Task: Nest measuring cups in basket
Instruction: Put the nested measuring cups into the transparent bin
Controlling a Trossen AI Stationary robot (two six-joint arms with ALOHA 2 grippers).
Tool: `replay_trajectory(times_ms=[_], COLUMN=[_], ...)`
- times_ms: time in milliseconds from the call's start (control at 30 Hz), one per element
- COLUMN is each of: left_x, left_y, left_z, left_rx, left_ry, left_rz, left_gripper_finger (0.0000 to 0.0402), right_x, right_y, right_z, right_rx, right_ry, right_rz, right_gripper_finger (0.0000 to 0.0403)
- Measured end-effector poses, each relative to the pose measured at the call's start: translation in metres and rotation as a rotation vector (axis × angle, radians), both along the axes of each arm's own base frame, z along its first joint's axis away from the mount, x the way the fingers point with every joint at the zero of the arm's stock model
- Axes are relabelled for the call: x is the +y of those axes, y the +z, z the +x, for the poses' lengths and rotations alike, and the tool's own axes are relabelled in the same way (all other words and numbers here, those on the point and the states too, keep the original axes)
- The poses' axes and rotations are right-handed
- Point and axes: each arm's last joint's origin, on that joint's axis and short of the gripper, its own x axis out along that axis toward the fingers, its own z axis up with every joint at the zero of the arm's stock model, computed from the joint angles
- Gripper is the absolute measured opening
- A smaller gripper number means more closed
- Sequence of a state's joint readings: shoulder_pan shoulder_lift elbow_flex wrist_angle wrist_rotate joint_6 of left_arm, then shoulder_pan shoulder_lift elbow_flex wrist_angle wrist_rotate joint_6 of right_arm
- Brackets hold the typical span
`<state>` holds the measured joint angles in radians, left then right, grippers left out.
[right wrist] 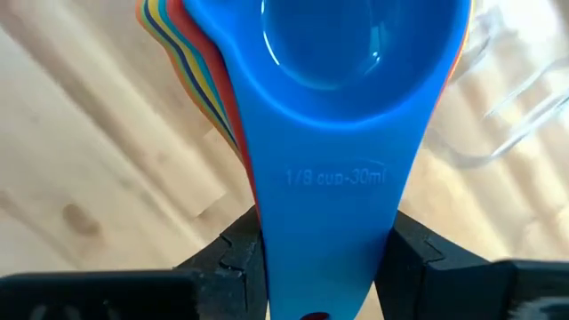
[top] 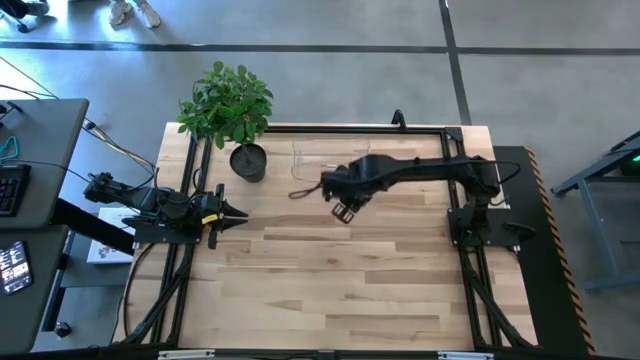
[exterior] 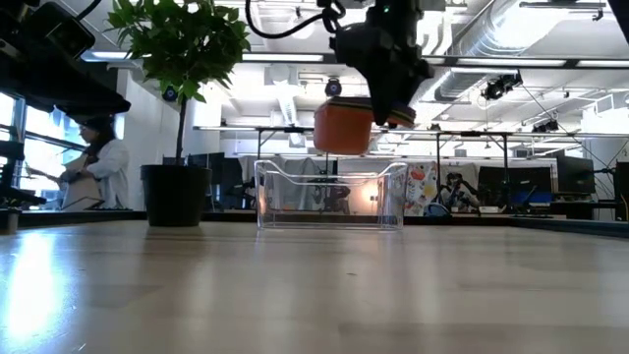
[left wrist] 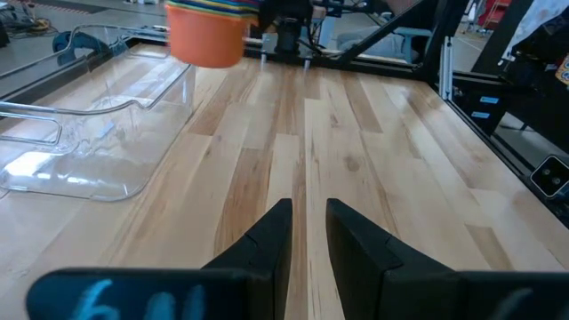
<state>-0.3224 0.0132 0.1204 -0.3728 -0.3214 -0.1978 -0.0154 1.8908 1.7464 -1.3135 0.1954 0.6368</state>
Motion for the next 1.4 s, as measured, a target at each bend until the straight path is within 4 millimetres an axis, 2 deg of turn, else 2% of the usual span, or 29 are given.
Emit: replay_trajectory(times_ms=[433, 700, 833, 1400], left_x=[0.000, 0.000, 0.000, 0.000], left_y=[0.000, 0.000, 0.000, 0.000], left_z=[0.000, 0.000, 0.000, 0.000], left_rx=[0.000, 0.000, 0.000, 0.000], left_ry=[0.000, 0.000, 0.000, 0.002], left_rz=[0.000, 0.000, 0.000, 0.000], left_gripper_finger=[0.0062, 0.0062, 0.0062, 0.0062], right_x=[-0.084, -0.121, -0.131, -0.152], right_y=[0.006, 0.002, -0.012, -0.069], right_z=[0.003, 0.002, 0.004, 0.022], right_rx=[-0.056, -0.074, -0.043, 0.037], right_ry=[0.207, 0.321, 0.331, 0.371], right_rz=[-0.109, -0.138, -0.097, -0.011], right_gripper_finger=[0.0127, 0.0127, 0.0127, 0.0127])
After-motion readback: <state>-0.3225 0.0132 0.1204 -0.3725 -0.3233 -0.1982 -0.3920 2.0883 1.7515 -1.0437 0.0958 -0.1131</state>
